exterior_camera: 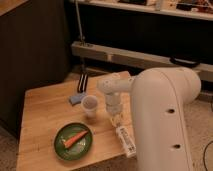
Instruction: Stand the bottle upright
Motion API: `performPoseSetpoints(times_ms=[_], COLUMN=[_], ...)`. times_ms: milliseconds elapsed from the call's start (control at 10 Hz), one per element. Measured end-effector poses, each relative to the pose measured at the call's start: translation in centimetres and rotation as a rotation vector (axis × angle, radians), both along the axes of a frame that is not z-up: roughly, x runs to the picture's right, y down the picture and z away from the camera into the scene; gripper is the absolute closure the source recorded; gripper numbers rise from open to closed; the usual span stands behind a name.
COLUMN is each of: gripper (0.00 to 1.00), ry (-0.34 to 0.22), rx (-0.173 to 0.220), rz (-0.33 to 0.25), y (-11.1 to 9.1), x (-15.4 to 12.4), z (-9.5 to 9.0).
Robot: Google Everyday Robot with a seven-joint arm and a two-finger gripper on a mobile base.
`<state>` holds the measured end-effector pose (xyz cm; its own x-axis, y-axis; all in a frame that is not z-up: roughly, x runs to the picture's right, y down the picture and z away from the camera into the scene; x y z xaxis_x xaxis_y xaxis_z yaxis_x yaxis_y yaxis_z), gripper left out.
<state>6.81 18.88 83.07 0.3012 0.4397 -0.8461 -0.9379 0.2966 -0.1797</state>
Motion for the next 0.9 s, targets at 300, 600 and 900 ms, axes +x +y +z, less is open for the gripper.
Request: performPoseSetpoints(times_ms=[300,600,900], gripper=[0.77,0.77,0.77], ry=[0.008,-0.003,-0.013], rx=[0.004,0.064,0.178], rz=[0.001,0.035,0.09], y=[-0.2,-1.3,-4.4], x=[0.0,-0.2,0.1], z=[0.2,-0.2,-1.6])
